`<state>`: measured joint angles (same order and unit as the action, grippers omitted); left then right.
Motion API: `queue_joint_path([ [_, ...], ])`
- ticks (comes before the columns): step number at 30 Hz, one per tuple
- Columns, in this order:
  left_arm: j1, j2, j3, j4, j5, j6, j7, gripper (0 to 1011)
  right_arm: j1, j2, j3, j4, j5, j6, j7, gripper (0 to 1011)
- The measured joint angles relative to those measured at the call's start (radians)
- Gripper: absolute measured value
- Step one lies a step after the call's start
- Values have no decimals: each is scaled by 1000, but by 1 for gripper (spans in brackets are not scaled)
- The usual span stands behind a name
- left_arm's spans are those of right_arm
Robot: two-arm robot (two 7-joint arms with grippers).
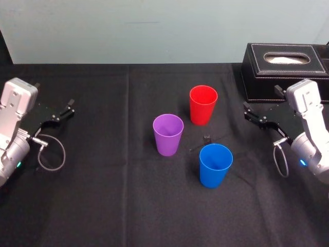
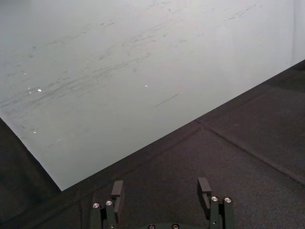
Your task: Stack the three plastic cups sequentially using one hand.
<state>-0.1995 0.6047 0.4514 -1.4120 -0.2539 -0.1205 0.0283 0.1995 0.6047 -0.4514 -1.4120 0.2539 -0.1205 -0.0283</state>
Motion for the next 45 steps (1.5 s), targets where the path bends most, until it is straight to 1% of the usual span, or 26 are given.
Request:
queue_joint_path([
  [16,0,0,0,0,0,0,0,1005,0,0,0,0,0,0,0,1003],
  [20,0,0,0,0,0,0,0,1005,-1,-9,12,-7,0,-4,4,1003],
  [24,0,0,0,0,0,0,0,1005,-13,-10,29,-31,3,-5,10,1003],
  [28,0,0,0,0,0,0,0,1005,-43,3,46,-72,9,-4,22,1003],
  [30,0,0,0,0,0,0,0,1005,-78,20,61,-109,24,1,41,1003],
  [31,0,0,0,0,0,0,0,1005,-78,20,61,-109,24,1,41,1003],
  [34,0,0,0,0,0,0,0,1005,-120,41,82,-145,46,2,59,1002],
  [35,0,0,0,0,0,0,0,1005,-148,54,96,-168,58,0,65,1003],
  [36,0,0,0,0,0,0,0,1005,-163,60,104,-180,64,-1,69,1003],
  [37,0,0,0,0,0,0,0,1005,-194,72,119,-202,79,-6,76,1003],
  [39,0,0,0,0,0,0,0,1005,-223,85,133,-225,91,-12,83,1003],
  [40,0,0,0,0,0,0,0,1005,-253,96,145,-245,103,-20,91,1003],
  [45,0,0,0,0,0,0,0,1005,-337,121,172,-296,130,-43,118,1003],
])
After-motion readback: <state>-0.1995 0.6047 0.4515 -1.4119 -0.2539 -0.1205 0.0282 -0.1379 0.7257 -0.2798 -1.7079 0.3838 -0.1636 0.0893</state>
